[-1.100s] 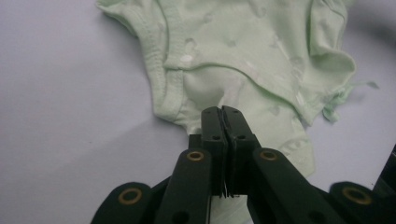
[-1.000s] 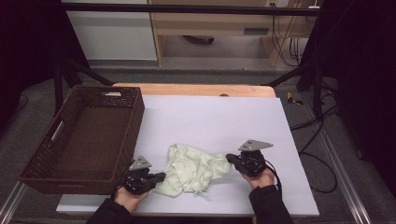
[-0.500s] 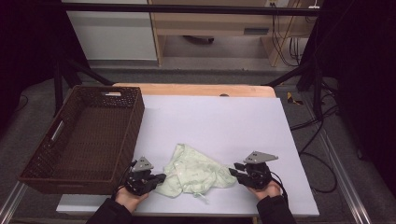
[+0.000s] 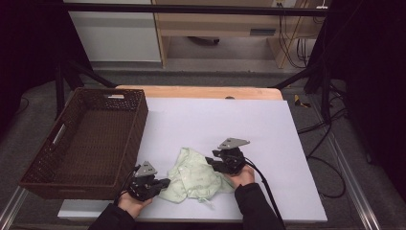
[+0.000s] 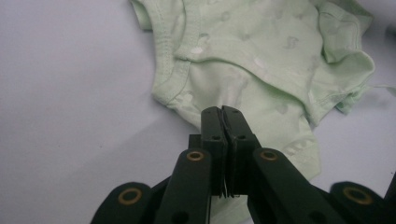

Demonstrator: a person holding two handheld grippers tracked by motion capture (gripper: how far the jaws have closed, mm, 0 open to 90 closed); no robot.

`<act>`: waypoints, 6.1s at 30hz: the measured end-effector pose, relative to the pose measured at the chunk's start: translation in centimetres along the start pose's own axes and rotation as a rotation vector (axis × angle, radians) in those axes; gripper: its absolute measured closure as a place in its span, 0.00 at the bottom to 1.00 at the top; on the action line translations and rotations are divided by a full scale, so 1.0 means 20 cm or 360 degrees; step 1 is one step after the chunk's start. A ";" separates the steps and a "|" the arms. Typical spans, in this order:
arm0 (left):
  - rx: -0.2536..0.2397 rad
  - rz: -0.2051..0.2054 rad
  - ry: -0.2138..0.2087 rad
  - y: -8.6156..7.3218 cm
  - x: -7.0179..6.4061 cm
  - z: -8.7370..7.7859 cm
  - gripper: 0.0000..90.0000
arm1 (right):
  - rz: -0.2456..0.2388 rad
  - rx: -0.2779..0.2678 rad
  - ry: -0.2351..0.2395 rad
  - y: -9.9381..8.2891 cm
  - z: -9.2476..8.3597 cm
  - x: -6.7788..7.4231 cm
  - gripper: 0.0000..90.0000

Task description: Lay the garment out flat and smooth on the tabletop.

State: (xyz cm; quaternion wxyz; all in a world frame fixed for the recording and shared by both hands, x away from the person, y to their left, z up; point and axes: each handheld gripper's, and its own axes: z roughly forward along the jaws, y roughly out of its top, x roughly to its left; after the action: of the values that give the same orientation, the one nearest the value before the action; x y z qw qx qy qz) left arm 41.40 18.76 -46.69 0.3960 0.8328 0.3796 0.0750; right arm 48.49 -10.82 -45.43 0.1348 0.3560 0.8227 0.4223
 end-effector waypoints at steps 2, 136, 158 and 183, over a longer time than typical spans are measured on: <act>0.0001 -0.0003 -0.0001 0.00 0.00 0.00 0.97 | -0.0016 0.0024 -0.0004 0.01 0.05 0.00 0.69; -0.0069 -0.0189 0.0267 0.00 0.06 0.00 0.98 | 0.0032 0.0053 -0.0136 0.12 0.07 0.00 0.99; -0.0120 -0.0237 0.0386 0.01 0.07 0.06 0.46 | 0.0148 0.0062 -0.0431 -0.13 -0.13 -0.34 0.57; -0.0293 -0.0155 0.0281 0.11 0.02 -0.07 0.99 | 0.0209 -0.0009 -0.0286 -0.08 -0.27 -0.34 0.97</act>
State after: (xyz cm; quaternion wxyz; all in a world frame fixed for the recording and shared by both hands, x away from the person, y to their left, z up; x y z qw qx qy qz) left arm 42.24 18.99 -44.23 0.4389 0.7637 0.4444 0.1633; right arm 49.70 -19.41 -43.93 0.1808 0.4452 0.7810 0.3990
